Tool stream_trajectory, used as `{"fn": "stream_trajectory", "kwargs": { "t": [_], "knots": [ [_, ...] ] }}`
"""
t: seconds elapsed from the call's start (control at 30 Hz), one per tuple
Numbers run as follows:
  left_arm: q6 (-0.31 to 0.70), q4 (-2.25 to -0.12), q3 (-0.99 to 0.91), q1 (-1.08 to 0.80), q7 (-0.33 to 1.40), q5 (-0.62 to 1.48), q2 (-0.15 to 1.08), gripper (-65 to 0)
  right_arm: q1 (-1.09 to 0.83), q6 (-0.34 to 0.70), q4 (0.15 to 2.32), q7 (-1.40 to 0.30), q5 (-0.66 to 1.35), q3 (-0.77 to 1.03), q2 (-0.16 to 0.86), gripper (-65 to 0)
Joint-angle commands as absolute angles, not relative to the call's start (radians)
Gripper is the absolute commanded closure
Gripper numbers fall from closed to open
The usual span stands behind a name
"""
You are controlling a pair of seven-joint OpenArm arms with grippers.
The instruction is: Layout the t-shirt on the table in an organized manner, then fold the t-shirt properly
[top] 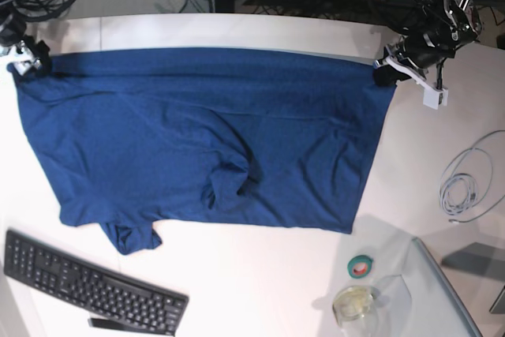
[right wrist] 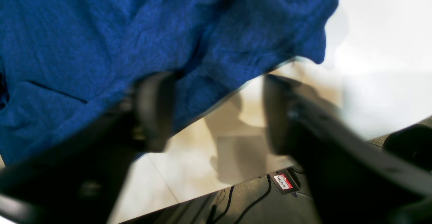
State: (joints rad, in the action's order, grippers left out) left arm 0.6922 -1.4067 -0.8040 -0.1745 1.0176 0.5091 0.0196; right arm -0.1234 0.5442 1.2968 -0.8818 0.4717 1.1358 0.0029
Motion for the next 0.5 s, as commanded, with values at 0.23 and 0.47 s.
{"fn": "stream_trajectory", "kwargs": {
  "t": [0.23,0.47],
  "knots": [
    [0.698,-1.42,-0.806,-0.17,1.007,0.526,0.031,0.0,-0.091,0.559,1.17,-0.86,0.49,1.21,0.048,-47.6],
    [0.698,-1.42,-0.806,-0.173,1.007,0.526,0.031,0.0,-0.094,0.628,1.104,-0.819,0.49,1.205,0.065,-46.5]
  ]
}}
